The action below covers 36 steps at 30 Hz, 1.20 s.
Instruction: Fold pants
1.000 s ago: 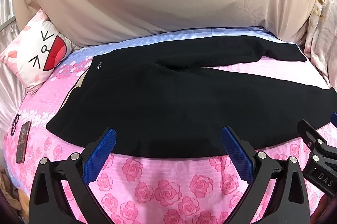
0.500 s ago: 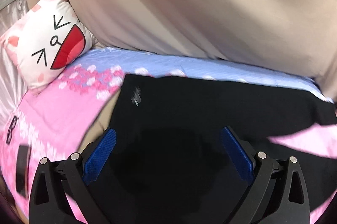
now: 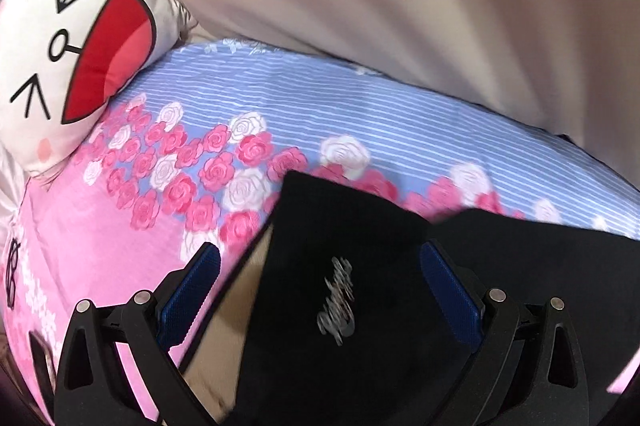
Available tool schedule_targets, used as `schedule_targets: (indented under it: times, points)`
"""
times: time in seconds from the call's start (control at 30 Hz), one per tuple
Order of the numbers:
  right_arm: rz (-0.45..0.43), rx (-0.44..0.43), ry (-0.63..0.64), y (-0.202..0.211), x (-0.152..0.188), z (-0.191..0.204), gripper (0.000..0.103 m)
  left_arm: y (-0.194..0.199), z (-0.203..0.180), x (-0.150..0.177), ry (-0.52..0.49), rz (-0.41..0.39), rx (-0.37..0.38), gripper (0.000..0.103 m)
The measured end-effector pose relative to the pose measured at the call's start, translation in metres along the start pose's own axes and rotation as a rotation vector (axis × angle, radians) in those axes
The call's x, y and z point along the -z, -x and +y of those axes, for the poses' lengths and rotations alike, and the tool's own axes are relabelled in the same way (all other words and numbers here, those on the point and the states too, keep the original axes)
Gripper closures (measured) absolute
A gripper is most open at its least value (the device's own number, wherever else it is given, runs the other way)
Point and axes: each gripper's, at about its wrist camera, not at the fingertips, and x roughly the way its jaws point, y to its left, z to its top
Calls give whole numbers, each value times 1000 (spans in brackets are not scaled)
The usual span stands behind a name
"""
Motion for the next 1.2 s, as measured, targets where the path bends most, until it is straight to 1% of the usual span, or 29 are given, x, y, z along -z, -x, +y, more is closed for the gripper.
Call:
schedule_targets:
  times: [0.03,0.1,0.2,0.27,0.33,0.37,0.43,0.47,0.5,0.53,0.57,0.6,0.63,0.67,0.7,0.73,0.77,0.8,0.83,0.87,0.93,1.03,1.1,1.13,1.17,1.2]
  points:
    - [12,-14,-12,-5,-1,-1,5,-6,1,-3,-2,5,-19,5]
    - [43,-36,-25,-11,-1,0,5,-17,4,-8,-3,17,-33,5]
    - [80,-51,-16,-20,2,5,5,-33,11,-12,12,47,-31,5]
    - [96,-64,-4,-24,4,10,5,-44,17,-15,33,69,-4,5]
    - [103,-53,11,-25,6,14,5,-51,26,-17,88,90,58,5]
    - [106,-51,16,-25,8,15,5,-53,29,-18,100,98,78,5]
    - [106,-53,16,-23,10,16,5,-53,29,-20,78,87,95,12]
    - [103,-57,15,-22,11,16,5,-50,27,-21,60,76,109,23]
    - [96,-62,17,-19,13,16,5,-48,25,-22,47,69,123,46]
    - [92,-66,20,-18,13,16,5,-44,22,-23,31,63,137,57]
    - [84,-68,27,-17,14,18,5,-43,20,-24,22,70,151,75]
    - [77,-66,33,-16,16,19,10,-41,19,-25,20,89,177,80]
    - [68,-59,45,-14,17,19,15,-42,18,-26,17,95,181,81]
    - [58,-54,52,-13,16,18,29,-41,17,-26,11,99,185,82]
    - [50,-70,48,-8,18,20,48,-39,18,-26,12,98,192,82]
    - [42,-96,32,-1,20,19,59,-36,18,-26,18,93,199,82]
    - [41,-120,16,2,21,17,78,-32,21,-26,25,79,209,82]
    - [45,-152,0,8,22,14,84,-23,23,-26,32,52,216,82]
    - [40,-163,2,20,23,8,86,-12,25,-24,35,22,216,83]
    - [34,-161,14,26,23,9,88,-1,23,-25,35,-7,222,83]
    - [6,-169,25,45,26,15,89,24,28,-24,36,-60,252,83]
    - [-74,-205,12,83,23,12,89,68,32,-20,22,-123,292,83]
    - [-129,-226,18,112,22,0,89,101,36,-11,12,-167,324,83]
    - [-161,-238,24,130,22,-7,89,121,39,-2,2,-198,342,83]
    - [-187,-245,35,141,23,-2,89,138,44,7,-6,-223,363,83]
    - [-228,-244,56,164,30,-2,89,152,49,14,-15,-246,380,83]
